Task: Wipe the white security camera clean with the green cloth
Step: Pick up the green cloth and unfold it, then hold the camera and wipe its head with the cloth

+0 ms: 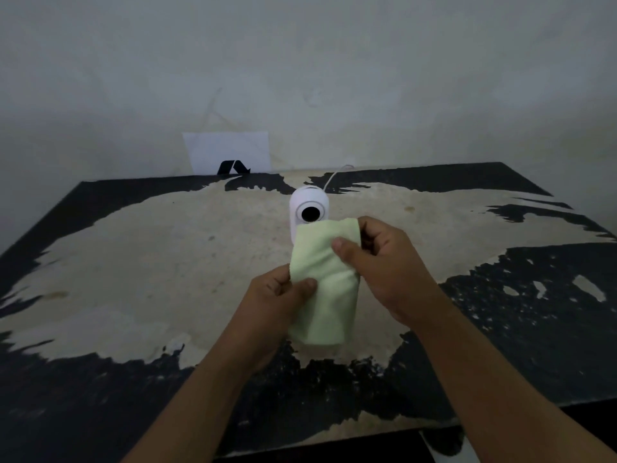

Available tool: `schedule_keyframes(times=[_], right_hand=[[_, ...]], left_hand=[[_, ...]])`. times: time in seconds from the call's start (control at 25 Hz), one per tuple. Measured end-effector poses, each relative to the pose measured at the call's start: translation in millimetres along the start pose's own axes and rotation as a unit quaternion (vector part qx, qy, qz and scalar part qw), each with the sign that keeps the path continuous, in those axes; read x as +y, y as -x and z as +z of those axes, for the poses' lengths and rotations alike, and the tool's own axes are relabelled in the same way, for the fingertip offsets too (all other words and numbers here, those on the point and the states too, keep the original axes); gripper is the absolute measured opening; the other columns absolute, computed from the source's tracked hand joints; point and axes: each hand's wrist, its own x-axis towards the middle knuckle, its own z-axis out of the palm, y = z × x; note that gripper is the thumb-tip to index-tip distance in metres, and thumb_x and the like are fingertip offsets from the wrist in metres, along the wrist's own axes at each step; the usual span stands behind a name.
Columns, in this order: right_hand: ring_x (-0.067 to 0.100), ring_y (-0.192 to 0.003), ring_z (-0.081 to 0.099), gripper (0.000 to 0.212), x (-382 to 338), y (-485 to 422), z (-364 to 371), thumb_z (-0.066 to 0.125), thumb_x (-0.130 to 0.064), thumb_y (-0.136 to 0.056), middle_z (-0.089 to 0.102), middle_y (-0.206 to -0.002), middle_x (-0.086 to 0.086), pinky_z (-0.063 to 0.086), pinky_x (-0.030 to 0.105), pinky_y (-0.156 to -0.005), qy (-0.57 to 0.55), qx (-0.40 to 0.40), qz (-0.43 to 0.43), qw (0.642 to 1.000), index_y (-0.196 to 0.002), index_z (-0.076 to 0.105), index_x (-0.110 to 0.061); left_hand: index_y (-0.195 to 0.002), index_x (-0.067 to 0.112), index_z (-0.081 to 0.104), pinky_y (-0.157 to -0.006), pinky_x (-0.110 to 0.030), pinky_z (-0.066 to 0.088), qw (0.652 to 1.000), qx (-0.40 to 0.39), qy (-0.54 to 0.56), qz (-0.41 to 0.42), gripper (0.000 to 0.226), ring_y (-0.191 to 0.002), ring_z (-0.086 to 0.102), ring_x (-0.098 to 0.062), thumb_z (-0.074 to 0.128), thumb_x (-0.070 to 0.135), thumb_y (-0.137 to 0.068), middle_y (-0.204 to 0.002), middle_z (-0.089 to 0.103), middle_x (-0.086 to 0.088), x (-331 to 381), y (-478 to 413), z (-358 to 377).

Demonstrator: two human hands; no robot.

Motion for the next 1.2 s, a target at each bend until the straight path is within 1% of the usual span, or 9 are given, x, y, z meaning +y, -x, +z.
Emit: schedule_keyframes(times=[0.16, 0.28, 0.44, 0.56, 0.64, 0.72, 0.96, 1.08, 1.2], right_hand=[[0.018, -0.080, 0.065, 0.022, -5, 0, -3, 0.060, -0.003, -0.087, 0.071, -0.086, 0.004, 0.054, 0.036, -0.074, 0.093, -0.078, -0.070, 0.990, -0.088, 0.069, -0.023], [0.005, -0.097, 0.062, 0.037, 0, 4, -4, 0.062, 0.000, -0.082, 0.065, -0.103, -0.012, 0.050, 0.021, -0.086, 0.187, -0.137, -0.117, 0.966, -0.086, 0.068, -0.036], [-0.001, -0.117, 0.050, 0.041, 14, 12, -5, 0.067, -0.003, -0.082, 0.047, -0.122, -0.024, 0.037, 0.009, -0.094, 0.266, -0.162, -0.118, 0.943, -0.084, 0.067, -0.044], [-0.007, -0.117, 0.048, 0.050, 19, 12, -13, 0.056, 0.000, -0.086, 0.046, -0.129, -0.022, 0.036, 0.007, -0.095, 0.260, -0.170, -0.092, 0.946, -0.098, 0.065, -0.047], [0.003, -0.111, 0.058, 0.048, 22, 7, -14, 0.053, -0.007, -0.089, 0.057, -0.126, -0.011, 0.045, 0.022, -0.097, 0.097, -0.109, -0.008, 0.989, -0.108, 0.061, -0.049], [0.015, -0.107, 0.064, 0.034, 30, 0, -9, 0.065, -0.028, -0.083, 0.064, -0.118, -0.004, 0.051, 0.034, -0.093, -0.074, -0.070, 0.079, 0.992, -0.113, 0.058, -0.041], [0.011, -0.062, 0.064, 0.011, 47, -22, -2, 0.068, -0.015, -0.085, 0.067, -0.065, -0.004, 0.049, 0.022, -0.051, 0.000, 0.001, 0.100, 0.995, -0.076, 0.060, -0.012], [0.020, -0.074, 0.061, 0.011, 57, -51, -13, 0.060, -0.024, -0.090, 0.061, -0.080, 0.004, 0.048, 0.029, -0.054, 0.036, 0.122, 0.111, 0.986, -0.084, 0.056, -0.015], [0.023, -0.082, 0.055, 0.014, 71, -82, -14, 0.048, -0.026, -0.096, 0.054, -0.083, 0.001, 0.043, 0.034, -0.066, 0.138, 0.198, 0.128, 0.962, -0.101, 0.049, -0.013]], left_hand=[[-0.105, 0.012, 0.069, -0.074, -0.037, 0.059, 0.994, -0.002, 0.100, -0.050, 0.027, -0.088, 0.072, -0.025, 0.045, 0.011, -0.094, -0.099, 0.076, -0.009, 0, -5, -5], [-0.099, 0.009, 0.070, -0.062, -0.034, 0.060, 0.976, -0.015, 0.191, -0.105, 0.029, -0.077, 0.073, -0.023, 0.045, 0.018, -0.088, -0.095, 0.075, -0.012, 1, -6, -12], [-0.104, 0.005, 0.066, -0.071, -0.043, 0.059, 0.958, -0.003, 0.259, -0.124, 0.041, -0.079, 0.071, -0.031, 0.037, 0.031, -0.094, -0.098, 0.072, -0.019, -2, -9, -22], [-0.100, 0.008, 0.066, -0.069, -0.036, 0.059, 0.984, 0.001, 0.159, -0.082, 0.023, -0.077, 0.069, -0.023, 0.046, 0.018, -0.094, -0.093, 0.072, -0.013, -2, -9, -20], [-0.096, 0.012, 0.066, -0.065, -0.034, 0.056, 0.995, -0.007, 0.083, -0.049, 0.019, -0.075, 0.067, -0.020, 0.048, 0.008, -0.092, -0.088, 0.071, -0.008, 3, -11, -20], [-0.092, 0.016, 0.068, -0.067, -0.037, 0.053, 0.999, -0.017, 0.019, -0.022, 0.020, -0.077, 0.065, -0.022, 0.051, 0.007, -0.091, -0.086, 0.071, -0.007, 7, -17, -20], [-0.098, 0.017, 0.069, -0.070, -0.032, 0.056, 0.995, 0.008, -0.100, 0.015, 0.017, -0.082, 0.066, -0.020, 0.054, 0.013, -0.092, -0.092, 0.071, -0.008, 14, -53, -15], [-0.118, 0.018, 0.057, -0.073, -0.026, 0.051, 0.958, 0.104, -0.263, 0.050, 0.030, -0.086, 0.060, -0.012, 0.058, 0.027, -0.089, -0.104, 0.062, -0.003, 4, -87, -25], [-0.135, 0.022, 0.039, -0.088, -0.037, 0.049, 0.925, 0.103, -0.365, 0.024, 0.070, -0.101, 0.055, -0.019, 0.070, 0.045, -0.076, -0.122, 0.052, -0.004, -9, -121, -29]])
